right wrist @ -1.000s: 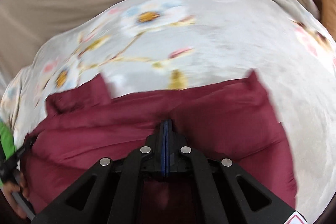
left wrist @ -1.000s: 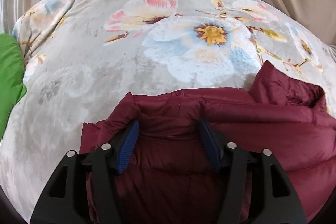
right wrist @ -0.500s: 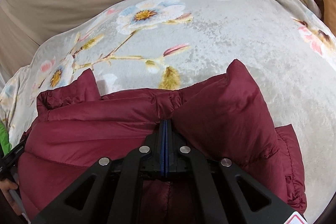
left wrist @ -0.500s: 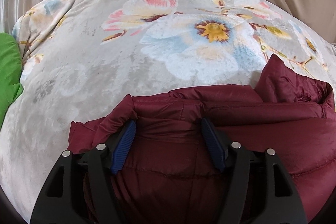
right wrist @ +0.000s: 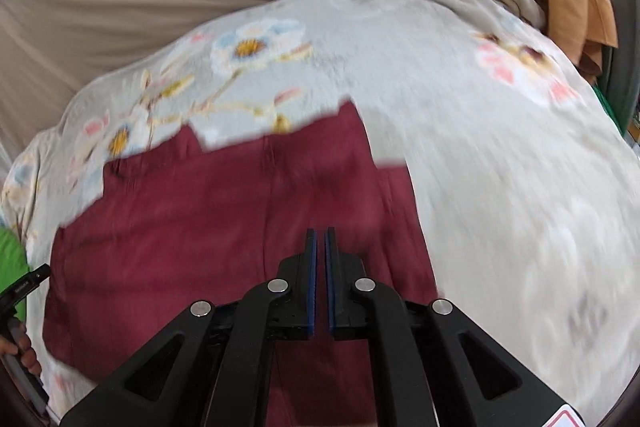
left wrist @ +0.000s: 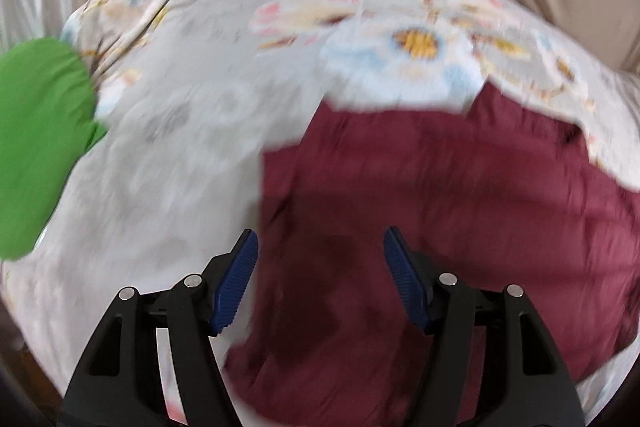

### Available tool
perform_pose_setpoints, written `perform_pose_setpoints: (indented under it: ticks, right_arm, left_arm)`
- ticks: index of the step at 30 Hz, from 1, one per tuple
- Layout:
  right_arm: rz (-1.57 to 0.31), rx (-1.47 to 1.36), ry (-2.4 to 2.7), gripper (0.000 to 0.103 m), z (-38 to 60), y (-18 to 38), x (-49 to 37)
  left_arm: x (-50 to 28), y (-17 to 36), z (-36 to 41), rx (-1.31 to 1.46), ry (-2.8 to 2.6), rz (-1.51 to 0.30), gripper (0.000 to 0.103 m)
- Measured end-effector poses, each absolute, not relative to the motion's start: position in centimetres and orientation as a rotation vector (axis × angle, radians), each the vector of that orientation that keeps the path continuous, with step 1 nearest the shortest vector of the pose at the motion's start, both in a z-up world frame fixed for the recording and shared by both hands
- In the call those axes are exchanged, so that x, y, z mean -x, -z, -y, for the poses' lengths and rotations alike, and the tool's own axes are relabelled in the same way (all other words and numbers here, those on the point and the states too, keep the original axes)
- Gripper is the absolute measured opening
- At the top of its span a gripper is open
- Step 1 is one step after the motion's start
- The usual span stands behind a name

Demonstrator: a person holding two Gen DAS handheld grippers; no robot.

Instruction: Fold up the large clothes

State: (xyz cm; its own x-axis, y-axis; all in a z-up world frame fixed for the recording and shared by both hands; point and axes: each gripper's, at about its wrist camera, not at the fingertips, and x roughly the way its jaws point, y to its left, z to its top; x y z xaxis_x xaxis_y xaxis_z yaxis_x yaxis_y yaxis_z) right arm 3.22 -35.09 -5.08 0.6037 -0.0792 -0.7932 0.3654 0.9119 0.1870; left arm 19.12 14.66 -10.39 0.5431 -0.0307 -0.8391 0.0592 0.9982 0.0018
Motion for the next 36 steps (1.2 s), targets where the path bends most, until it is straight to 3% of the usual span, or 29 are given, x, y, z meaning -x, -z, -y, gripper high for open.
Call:
perform_pose_setpoints:
  ticks: [11,15,18,24,36]
  right_arm:
    - [-1.055,-0.208,0.27,0.0,31.4,10.7,0.1]
    - [-1.096,-0.182,0.312,0.0,30.8,9.4,-0.7]
    - [-1.016,-0.225,0.271,0.002,29.3,6.1,-0.8]
    - [-0.983,-0.195,0.07,0.002,22.2,3.5,-5.9]
    - [-1.167,-0.307,-0.079,0.0,17.0,10.4,-15.0]
  left_arm:
    - [-15.7,15.3,-17.3,0.0,0.005,-1.101,0.073]
    - [-16.0,15.0,-17.8,0.046,0.001,-1.133,0.073]
    - [-16.0,13.1,-19.0,0.111,0.007,-1.117,0.07]
    - [-17.8,10.9,-20.4,0.265,0.05,-1.104,0.071]
    - [-22.2,15.8,-19.1,0.455,0.094,-1.225,0.084]
